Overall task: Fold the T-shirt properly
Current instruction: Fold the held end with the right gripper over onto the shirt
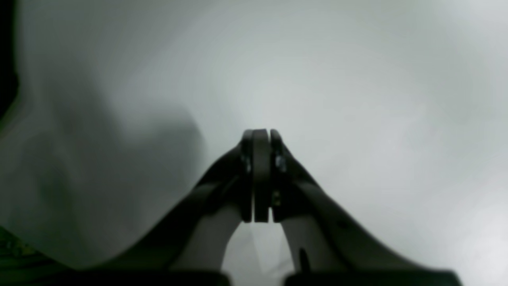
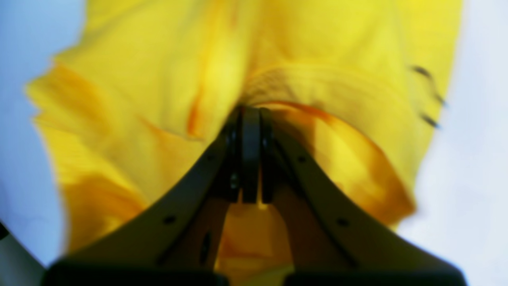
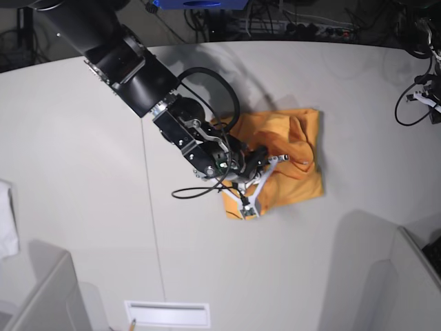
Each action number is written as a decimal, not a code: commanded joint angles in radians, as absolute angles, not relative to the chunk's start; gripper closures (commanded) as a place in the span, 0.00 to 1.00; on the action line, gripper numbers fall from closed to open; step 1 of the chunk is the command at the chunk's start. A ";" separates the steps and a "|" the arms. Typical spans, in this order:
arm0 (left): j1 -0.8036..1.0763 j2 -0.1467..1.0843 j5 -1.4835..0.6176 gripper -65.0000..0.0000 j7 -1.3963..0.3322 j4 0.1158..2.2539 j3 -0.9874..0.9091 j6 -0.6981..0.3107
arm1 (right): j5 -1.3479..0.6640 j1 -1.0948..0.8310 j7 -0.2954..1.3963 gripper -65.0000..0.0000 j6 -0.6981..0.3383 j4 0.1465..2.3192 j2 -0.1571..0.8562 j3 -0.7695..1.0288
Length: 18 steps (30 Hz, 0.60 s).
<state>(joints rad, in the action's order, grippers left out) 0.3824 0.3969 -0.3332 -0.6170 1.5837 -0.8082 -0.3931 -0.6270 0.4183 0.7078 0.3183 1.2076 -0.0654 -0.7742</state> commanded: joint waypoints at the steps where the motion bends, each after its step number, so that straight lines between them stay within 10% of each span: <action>1: 0.378 0.418 -0.338 1.00 -0.599 1.598 -0.819 -0.386 | -0.631 0.456 0.691 1.00 0.314 1.224 -0.094 -0.771; 18: 0.371 0.420 -0.340 1.00 -0.596 1.592 -0.809 -0.386 | -0.731 0.572 0.470 1.00 0.314 1.224 -0.157 -1.084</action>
<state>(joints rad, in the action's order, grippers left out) 0.3721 0.3973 -0.3332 -0.6174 1.5806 -0.8021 -0.3927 -0.7502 0.5354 0.4942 0.3183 1.2057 -0.1379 -1.0950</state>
